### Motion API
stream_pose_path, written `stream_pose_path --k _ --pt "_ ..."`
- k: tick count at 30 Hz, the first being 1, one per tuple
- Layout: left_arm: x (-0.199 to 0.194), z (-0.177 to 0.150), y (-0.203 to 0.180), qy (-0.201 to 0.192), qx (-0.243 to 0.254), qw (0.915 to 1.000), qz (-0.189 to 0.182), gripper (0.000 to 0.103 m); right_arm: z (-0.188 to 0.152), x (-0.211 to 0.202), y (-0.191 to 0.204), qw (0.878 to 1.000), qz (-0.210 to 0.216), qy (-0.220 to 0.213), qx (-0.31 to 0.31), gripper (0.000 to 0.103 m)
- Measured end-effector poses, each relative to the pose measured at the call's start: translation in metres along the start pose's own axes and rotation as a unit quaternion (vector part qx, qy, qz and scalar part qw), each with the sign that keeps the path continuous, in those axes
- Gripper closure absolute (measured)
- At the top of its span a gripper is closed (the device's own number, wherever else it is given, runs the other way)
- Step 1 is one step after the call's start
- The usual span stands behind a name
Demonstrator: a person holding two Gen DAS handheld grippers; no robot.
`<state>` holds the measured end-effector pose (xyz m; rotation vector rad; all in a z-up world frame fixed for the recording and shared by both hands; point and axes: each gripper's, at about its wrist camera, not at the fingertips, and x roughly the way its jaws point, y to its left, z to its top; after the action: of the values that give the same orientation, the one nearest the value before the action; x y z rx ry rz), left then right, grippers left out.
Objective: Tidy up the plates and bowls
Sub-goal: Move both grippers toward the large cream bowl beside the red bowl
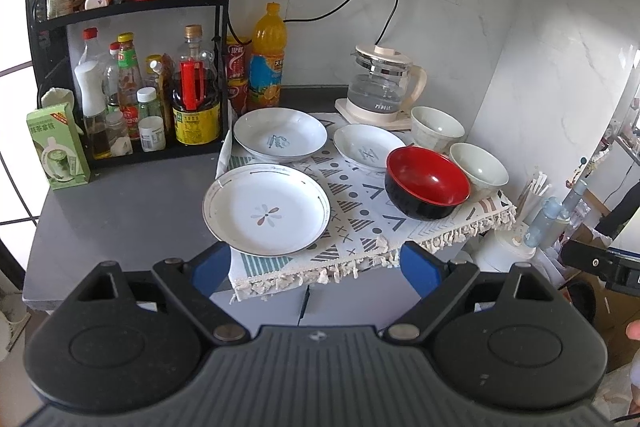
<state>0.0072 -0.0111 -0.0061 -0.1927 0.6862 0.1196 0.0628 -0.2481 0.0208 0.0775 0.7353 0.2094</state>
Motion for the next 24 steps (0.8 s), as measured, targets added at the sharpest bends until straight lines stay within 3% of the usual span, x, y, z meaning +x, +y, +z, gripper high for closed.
stream_pose_path --k 9,24 --pt "0.028 0.012 -0.005 0.014 -0.007 0.9999 -0.005 0.013 0.015 0.026 -0.011 1.000 0.004 0.003 0.002 0.000" --pt "0.108 0.056 -0.023 0.044 -0.006 0.9990 -0.009 0.013 0.057 0.094 -0.040 0.999 -0.011 0.027 0.018 0.000"
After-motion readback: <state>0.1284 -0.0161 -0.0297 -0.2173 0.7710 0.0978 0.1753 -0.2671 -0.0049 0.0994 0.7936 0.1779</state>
